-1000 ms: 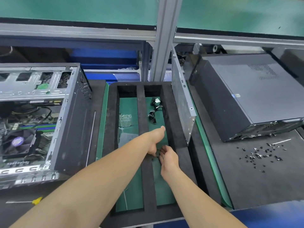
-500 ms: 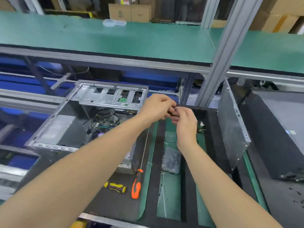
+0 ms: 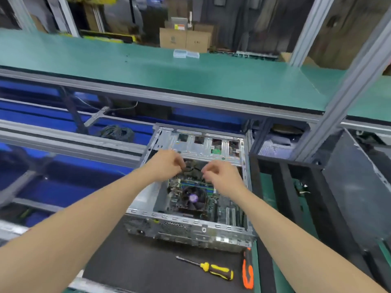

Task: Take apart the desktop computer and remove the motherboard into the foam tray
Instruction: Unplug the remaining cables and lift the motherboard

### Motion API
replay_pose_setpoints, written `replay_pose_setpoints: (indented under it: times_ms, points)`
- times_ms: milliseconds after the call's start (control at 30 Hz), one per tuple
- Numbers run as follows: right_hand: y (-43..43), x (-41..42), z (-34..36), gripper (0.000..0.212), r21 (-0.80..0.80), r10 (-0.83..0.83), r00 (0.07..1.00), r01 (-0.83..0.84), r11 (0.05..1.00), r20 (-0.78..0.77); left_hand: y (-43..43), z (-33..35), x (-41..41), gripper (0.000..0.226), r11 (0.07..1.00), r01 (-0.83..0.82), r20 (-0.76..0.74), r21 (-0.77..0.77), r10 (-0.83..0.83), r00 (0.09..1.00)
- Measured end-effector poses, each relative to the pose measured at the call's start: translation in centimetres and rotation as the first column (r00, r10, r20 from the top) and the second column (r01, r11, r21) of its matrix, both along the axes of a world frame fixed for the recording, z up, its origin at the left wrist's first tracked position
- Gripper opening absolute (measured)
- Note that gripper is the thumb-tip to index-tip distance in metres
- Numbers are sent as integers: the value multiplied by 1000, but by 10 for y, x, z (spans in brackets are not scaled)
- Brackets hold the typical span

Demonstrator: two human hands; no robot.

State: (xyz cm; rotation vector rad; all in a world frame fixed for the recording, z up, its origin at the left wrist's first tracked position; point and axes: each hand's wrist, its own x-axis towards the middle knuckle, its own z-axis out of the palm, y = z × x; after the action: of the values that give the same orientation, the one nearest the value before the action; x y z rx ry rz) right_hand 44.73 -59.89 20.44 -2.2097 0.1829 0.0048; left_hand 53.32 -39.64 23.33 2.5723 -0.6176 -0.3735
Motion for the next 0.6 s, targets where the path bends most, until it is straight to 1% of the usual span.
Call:
replay_pose_setpoints:
  times_ms: [33, 67, 133, 167, 200, 233, 267, 333, 433, 533, 600]
  points:
    - [3, 3, -6, 16, -120, 70, 995, -79, 990, -72, 6, -7, 6, 25, 996, 73, -1, 56, -73, 997]
    - [5, 5, -12, 34, -211, 149, 974, -184, 960, -170, 10, -14, 12, 27, 984, 140, -13, 107, -139, 990]
    - [10, 9, -23, 80, -327, 297, 879, -424, 845, -372, 11, -26, 20, 33, 950, 245, -63, 192, -237, 969]
    - [13, 11, -30, 98, -356, 331, 829, -506, 785, -450, 9, -30, 23, 36, 937, 277, -94, 213, -263, 960]
    - [16, 13, -36, 111, -372, 331, 798, -546, 750, -503, 7, -33, 26, 38, 928, 300, -127, 222, -277, 952]
    - [20, 14, -43, 119, -393, 315, 790, -555, 733, -526, 3, -35, 29, 41, 920, 318, -155, 230, -288, 945]
    - [24, 15, -50, 121, -427, 296, 796, -549, 718, -528, 0, -36, 31, 45, 909, 336, -177, 247, -299, 938]
    - [32, 17, -61, 119, -510, 266, 824, -528, 679, -499, -8, -40, 36, 51, 877, 370, -204, 306, -319, 926]
    - [38, 22, -67, 110, -552, 271, 848, -507, 662, -455, -14, -45, 39, 48, 848, 352, -205, 397, -292, 934]
    - [36, 22, -65, 108, -544, 272, 863, -485, 684, -427, -14, -49, 34, 39, 836, 288, -138, 467, -252, 958]
    - [34, 20, -65, 106, -570, 269, 886, -451, 687, -376, -14, -52, 32, 33, 834, 249, -79, 493, -242, 967]
